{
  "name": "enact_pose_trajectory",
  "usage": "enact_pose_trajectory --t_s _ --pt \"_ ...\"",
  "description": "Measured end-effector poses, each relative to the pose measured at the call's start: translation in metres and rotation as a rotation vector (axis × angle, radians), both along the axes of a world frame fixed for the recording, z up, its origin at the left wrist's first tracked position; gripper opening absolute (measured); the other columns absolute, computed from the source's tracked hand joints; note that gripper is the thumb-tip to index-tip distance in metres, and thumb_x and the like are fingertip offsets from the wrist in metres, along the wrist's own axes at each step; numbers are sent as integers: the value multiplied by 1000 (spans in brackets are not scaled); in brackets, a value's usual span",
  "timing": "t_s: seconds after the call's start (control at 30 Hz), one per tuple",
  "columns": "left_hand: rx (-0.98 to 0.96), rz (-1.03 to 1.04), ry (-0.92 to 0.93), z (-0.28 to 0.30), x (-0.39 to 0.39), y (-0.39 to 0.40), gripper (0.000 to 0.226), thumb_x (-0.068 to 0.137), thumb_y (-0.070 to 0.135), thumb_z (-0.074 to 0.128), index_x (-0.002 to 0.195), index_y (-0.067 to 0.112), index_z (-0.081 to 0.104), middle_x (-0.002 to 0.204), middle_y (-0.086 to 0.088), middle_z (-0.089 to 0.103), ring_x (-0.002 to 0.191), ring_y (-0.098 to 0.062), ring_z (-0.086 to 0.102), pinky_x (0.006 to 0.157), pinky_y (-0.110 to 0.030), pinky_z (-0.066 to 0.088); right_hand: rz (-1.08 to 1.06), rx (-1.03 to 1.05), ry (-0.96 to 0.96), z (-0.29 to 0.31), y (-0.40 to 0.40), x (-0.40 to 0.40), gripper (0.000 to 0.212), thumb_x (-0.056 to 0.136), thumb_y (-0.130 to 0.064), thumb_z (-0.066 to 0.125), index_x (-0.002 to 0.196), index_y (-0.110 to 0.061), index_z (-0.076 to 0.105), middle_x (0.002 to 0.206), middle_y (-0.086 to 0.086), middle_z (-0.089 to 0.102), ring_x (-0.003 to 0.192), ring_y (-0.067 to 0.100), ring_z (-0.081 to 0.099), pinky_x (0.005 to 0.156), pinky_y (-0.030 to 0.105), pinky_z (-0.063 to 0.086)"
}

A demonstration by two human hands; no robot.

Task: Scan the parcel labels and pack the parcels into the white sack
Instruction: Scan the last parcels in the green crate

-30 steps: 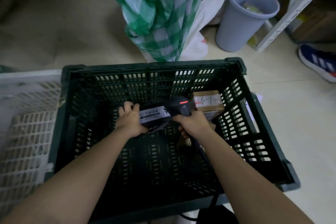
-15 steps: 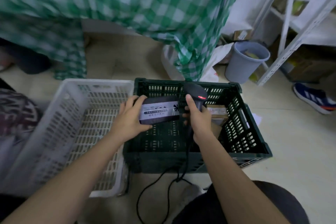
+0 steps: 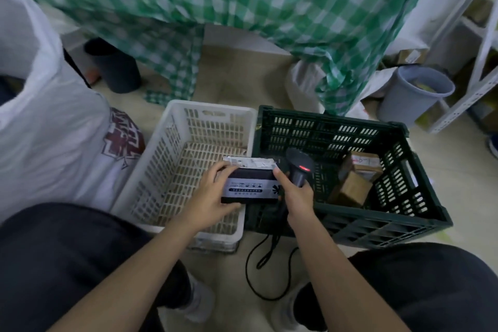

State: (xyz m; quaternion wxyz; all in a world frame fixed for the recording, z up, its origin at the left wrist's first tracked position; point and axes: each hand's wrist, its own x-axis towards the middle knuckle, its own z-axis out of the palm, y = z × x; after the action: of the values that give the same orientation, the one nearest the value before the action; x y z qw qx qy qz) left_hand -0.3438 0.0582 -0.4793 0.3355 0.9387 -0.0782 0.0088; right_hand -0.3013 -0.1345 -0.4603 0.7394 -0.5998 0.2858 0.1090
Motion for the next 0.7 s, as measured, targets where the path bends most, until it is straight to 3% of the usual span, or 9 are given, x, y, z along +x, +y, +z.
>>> enact_pose_trajectory --t_s 0.07,0.13,0.23,0.33,0.47,0.63,0.7 --pt "-226 152 31 0 -2 0 55 85 34 69 132 23 42 134 6 32 129 -12 35 106 -32 37 17 -15 2 -4 0 -3 73 67 -36 88 128 -13 55 119 6 66 105 26 64 94 45 53" --pt "-462 348 119 3 4 -4 46 87 39 66 123 24 44 133 2 40 126 -15 43 100 -32 43 22 -24 -10 -9 -4 -8 67 66 -35 88 123 -16 59 115 5 69 103 27 66 96 48 52" --pt "-626 487 433 6 15 -7 75 81 58 63 139 20 35 139 -2 43 125 -21 46 103 -41 43 27 -13 -21 -17 -14 -15 43 71 -26 86 106 -19 62 107 6 71 99 27 68 94 49 53" --pt "-864 473 678 8 19 -10 64 82 57 63 134 29 38 120 2 55 112 -19 54 96 -45 49 53 -51 -48 -24 -19 -21 36 74 -16 83 103 -19 62 103 4 71 96 24 69 93 45 54" --pt "-934 521 672 -1 24 -7 42 90 39 62 127 26 46 107 2 58 94 -16 61 95 -40 51 101 -113 -94 -27 -18 -24 45 73 -9 83 113 -10 63 103 5 72 95 23 70 90 42 56" --pt "-1033 592 602 -11 30 10 61 84 35 70 134 13 42 127 -8 57 110 -18 59 102 -31 46 218 -197 -192 -11 -17 -19 22 80 -11 77 99 -16 65 88 -4 71 80 10 67 71 20 53" --pt "-1030 600 552 -7 32 13 67 84 30 71 138 9 36 130 -10 55 112 -18 58 108 -34 41 290 -246 -211 -2 -17 -16 14 83 -16 75 90 -21 65 80 -2 68 68 10 61 62 22 48"
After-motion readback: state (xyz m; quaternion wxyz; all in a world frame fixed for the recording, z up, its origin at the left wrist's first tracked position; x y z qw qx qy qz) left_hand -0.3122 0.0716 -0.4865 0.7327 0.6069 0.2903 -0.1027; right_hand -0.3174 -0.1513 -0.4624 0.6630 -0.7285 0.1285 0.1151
